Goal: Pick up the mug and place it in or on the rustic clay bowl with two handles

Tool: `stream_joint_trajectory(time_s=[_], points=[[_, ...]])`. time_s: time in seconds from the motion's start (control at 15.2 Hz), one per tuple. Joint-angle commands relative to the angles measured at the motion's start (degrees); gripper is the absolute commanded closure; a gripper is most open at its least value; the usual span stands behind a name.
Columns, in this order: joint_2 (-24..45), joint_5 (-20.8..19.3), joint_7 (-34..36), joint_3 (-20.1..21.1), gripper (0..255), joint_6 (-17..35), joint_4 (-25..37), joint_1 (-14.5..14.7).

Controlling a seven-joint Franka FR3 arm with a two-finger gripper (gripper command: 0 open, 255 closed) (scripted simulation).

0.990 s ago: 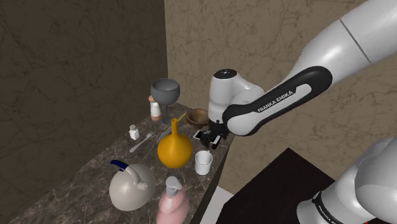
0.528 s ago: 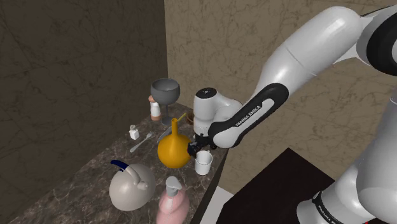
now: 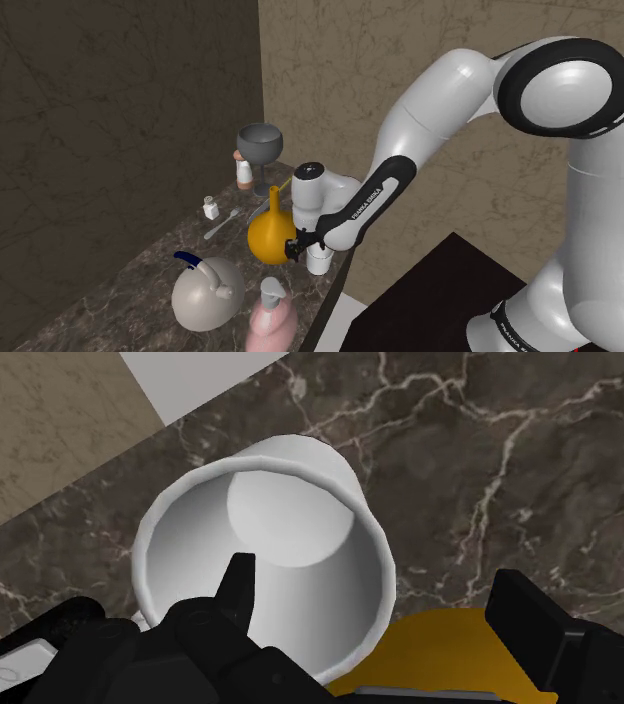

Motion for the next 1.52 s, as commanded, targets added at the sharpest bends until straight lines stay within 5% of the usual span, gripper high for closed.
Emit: stream_joint_trajectory(time_s=[0.0, 0.66, 0.73, 1.45], points=[[1.42, -0.75, 0.58, -0.69, 0, 1.18, 0.27, 0.47], [2.6, -1.28, 0.97, -1.24, 0, 2.05, 0.59, 0.85], [2.6, -1.28, 0.97, -1.24, 255, 2.05, 0.59, 0.85], [1.05, -0.61, 0.43, -0.55, 255, 1.0, 0.08, 0.32]])
